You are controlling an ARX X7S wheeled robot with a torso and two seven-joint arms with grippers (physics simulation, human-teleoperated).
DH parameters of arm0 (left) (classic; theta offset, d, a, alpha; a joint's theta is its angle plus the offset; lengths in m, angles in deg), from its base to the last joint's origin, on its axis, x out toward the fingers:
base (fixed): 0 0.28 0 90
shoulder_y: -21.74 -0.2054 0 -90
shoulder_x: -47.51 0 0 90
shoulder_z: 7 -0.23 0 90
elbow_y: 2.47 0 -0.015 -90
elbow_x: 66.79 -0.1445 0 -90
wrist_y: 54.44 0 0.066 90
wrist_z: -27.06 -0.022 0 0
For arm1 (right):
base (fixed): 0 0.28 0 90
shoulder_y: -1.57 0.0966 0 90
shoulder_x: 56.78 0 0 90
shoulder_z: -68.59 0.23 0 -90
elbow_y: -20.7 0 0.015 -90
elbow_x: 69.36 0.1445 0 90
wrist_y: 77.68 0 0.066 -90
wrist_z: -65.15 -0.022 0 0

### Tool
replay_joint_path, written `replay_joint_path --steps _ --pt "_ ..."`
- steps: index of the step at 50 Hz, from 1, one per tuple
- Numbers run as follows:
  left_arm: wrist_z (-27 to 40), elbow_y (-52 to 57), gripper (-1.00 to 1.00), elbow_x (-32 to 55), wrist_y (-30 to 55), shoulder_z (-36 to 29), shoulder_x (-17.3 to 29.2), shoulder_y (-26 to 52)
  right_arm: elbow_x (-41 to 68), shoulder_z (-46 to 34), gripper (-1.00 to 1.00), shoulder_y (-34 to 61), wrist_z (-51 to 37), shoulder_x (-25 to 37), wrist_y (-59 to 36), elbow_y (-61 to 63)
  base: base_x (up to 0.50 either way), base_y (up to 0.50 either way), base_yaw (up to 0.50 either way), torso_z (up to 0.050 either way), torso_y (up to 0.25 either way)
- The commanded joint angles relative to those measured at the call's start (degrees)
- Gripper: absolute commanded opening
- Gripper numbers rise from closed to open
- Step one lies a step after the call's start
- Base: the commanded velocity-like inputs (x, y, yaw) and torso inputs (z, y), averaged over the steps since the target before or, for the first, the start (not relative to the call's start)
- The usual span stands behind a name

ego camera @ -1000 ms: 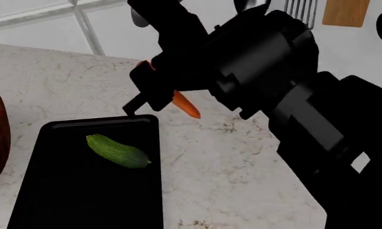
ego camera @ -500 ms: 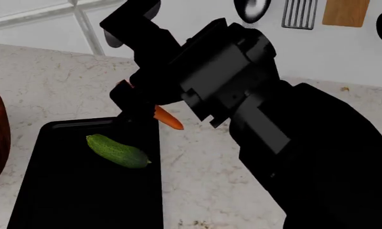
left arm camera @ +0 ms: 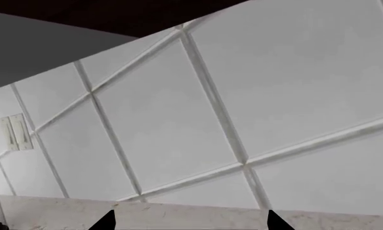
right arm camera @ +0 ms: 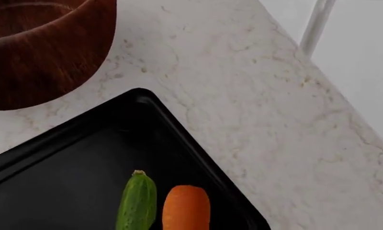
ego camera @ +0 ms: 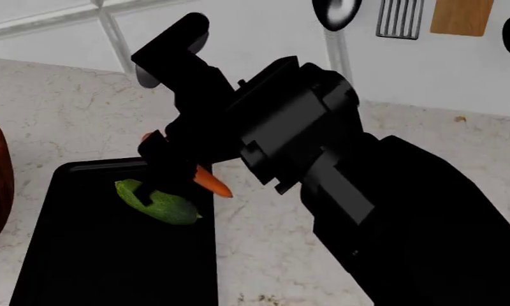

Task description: Place the two vegetables and bowl onto the tray for setting up a vegetable dip station.

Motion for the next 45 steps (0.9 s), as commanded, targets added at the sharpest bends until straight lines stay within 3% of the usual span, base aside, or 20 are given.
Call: replay_joint_path --steps 1,16,17,36,45 --pt "-1.24 2.24 1.00 -2.19 1.55 0.93 -1.13 -0.66 -2.48 2.13 -1.00 -1.65 2.07 -1.17 0.86 -2.60 0.00 0.00 0.00 0.000 0.000" --pt "-2.29 2.12 1.00 -3.48 0.21 0.46 -0.54 -1.56 -3.64 1.99 -1.00 -2.83 2.03 -1.17 0.79 -1.82 0.00 0.00 0.00 0.000 0.000" --pt "-2.39 2.16 1.00 -3.57 0.11 0.42 -0.53 -1.59 -3.37 2.24 1.00 -2.75 0.99 -1.17 0.95 -2.24 0.00 0.00 0.00 0.000 0.000" --pt "-2.48 2.68 1.00 -3.51 -0.46 -0.19 -0.44 -1.38 -1.36 2.23 1.00 -1.72 -0.70 -1.17 2.76 -3.74 0.00 0.00 0.00 0.000 0.000" --pt "-0.82 3.13 1.00 -0.84 0.48 0.86 -0.02 -0.11 2.45 2.10 1.00 5.15 0.85 -1.17 1.37 -4.09 0.00 0.00 0.00 0.000 0.000"
